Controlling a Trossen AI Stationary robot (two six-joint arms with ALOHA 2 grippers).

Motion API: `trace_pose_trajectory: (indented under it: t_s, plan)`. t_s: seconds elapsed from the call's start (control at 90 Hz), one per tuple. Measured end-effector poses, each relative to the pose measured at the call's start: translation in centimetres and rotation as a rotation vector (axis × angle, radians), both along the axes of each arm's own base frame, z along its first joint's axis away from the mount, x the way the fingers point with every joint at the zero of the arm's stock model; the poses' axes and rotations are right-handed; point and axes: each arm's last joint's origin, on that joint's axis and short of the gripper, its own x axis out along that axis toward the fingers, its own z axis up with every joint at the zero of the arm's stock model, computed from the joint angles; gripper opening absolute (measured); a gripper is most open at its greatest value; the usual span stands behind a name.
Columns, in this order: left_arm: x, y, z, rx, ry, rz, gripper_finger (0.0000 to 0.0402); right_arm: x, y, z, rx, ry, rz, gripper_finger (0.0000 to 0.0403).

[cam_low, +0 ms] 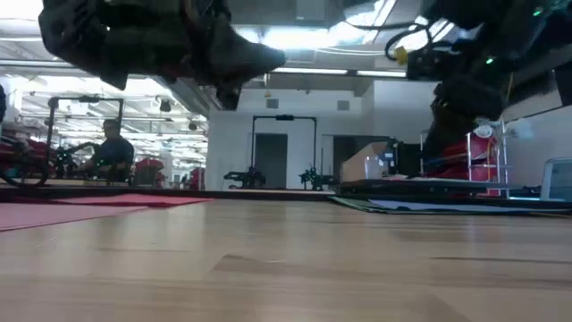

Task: Organize paper
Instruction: Put the violet paper on the bottom right of the table

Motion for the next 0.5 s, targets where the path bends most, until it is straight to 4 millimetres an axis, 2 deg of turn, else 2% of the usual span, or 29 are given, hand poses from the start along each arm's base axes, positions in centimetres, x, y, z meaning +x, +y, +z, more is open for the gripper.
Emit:
trace_pose_trajectory:
  t_s: [0.256,0.5]
  plan:
    - [0.1,2.1,-0.1,0.083,0.005,0.069,0.0000,1.6,-1.6,-2.1,-0.034,0.086,0.076,0.0108]
    - [0.0,4.3,-0.5,0.144,0.052,0.136,0.0000,2.3,-1.9,-3.9,-0.038,0.152,0.094,0.0117]
